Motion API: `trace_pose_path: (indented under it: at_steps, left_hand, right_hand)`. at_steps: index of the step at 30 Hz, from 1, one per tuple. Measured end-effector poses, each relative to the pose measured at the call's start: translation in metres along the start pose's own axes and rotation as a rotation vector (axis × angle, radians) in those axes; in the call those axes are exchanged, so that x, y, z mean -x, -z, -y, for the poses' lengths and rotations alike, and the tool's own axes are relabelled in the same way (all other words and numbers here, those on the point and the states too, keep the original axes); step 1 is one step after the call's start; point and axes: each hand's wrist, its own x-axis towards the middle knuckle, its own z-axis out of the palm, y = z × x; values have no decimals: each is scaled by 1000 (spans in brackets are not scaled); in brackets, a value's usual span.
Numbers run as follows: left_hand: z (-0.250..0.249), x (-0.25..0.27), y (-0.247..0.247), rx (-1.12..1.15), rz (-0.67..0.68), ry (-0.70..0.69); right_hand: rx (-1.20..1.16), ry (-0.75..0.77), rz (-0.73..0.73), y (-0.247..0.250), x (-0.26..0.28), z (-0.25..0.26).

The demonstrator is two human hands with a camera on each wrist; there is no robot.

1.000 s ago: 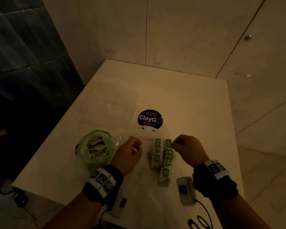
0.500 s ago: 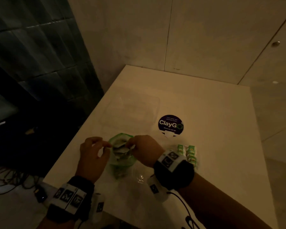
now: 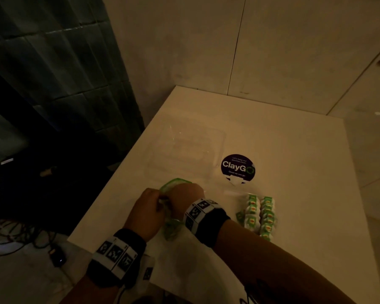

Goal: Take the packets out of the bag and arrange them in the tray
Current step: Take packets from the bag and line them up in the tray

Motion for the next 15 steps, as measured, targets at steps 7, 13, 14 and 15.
trace_pose_path:
  at_steps: [7, 13, 14, 15]
  left_hand:
    - [-8, 8, 9, -49, -9, -69]
    - [-46, 22, 9, 170, 11, -363]
    - [-53, 23, 5, 257, 21, -337]
    - [-57, 23, 0, 355, 39, -295]
  right_hand:
    - [-161, -21, -39, 8, 20, -24]
    - [-414, 151, -203, 17, 67, -59]
    - [-475, 131, -215, 17, 75, -66]
    - [-549, 94, -223, 16, 80, -74]
